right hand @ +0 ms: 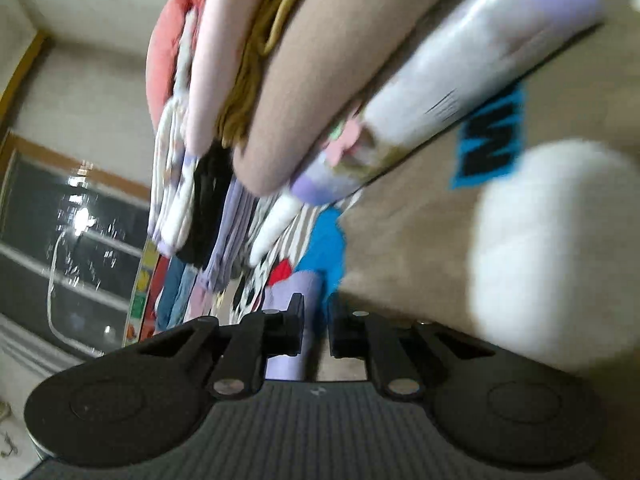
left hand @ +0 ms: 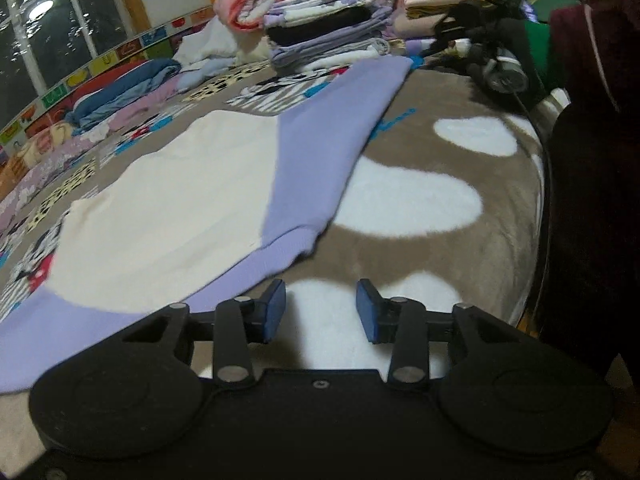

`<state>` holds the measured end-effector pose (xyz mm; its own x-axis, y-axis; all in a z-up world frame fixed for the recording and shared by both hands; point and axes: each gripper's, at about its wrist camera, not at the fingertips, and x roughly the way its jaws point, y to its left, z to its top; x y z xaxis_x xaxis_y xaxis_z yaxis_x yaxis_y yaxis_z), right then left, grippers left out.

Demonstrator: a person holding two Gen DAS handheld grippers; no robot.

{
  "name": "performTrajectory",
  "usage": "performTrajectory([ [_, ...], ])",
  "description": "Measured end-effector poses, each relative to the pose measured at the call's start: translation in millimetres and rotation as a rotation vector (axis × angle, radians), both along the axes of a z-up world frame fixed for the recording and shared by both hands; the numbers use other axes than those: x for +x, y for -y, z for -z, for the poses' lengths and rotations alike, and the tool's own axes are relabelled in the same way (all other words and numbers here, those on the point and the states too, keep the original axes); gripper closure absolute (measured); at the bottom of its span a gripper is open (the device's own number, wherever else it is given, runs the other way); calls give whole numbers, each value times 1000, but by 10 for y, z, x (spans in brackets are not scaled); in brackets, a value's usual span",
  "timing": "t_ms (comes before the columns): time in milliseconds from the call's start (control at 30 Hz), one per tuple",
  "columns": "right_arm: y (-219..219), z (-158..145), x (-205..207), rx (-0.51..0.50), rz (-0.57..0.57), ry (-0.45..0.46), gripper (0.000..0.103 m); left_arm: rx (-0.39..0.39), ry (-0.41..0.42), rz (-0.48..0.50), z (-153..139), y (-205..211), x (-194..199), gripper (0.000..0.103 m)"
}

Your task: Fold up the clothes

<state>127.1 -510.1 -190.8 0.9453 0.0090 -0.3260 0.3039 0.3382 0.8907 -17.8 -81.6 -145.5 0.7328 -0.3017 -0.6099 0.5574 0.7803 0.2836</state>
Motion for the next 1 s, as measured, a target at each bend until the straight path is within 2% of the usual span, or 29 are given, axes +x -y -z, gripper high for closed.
performTrajectory([
  [67, -81, -63, -149, -46, 1, 13, 77, 3, 37, -42, -49, -153, -108, 64],
  [133, -161, -126, -298, -93, 2, 27, 68, 43, 98, -85, -51, -300, -210, 64],
  [200, -294, -223, -448, -151, -38, 52, 68, 70, 119, -111, -18, -401, -218, 64],
  [367, -1268, -657, -583, -447, -452, 184, 68, 36, 139, -123, -57, -459, 1, 64],
  [467, -1968, -773, -597, -626, -712, 229, 68, -2, 96, -160, 28, -518, 212, 64],
  [533, -2364, -769, -620, -722, -838, 230, 68, -12, -11, -187, 135, -551, 299, 65],
  [567, -2525, -727, -644, -762, -899, 223, 68, -38, -29, -194, 128, -566, 276, 65],
  [667, -3076, -486, -789, -1100, -1127, 95, 67, -62, -38, -177, 120, -633, 157, 64],
  [700, -3134, -494, -908, -1199, -1123, 129, 65, -73, -34, -176, 132, -669, 122, 64],
  [833, -3027, -598, -866, -1115, -1112, 58, 65, -137, -1, -216, 1, -828, 38, 64],
  [900, -3042, -615, -1023, -1143, -1081, 71, 67, -188, 27, -266, -105, -932, 50, 64],
  [967, -3092, -646, -1190, -1190, -1044, 106, 66, -313, -55, -334, -114, -1083, 142, 64],
  [1000, -3154, -660, -1237, -1241, -1033, 140, 65, -420, -120, -384, -86, -1198, 190, 64],
])
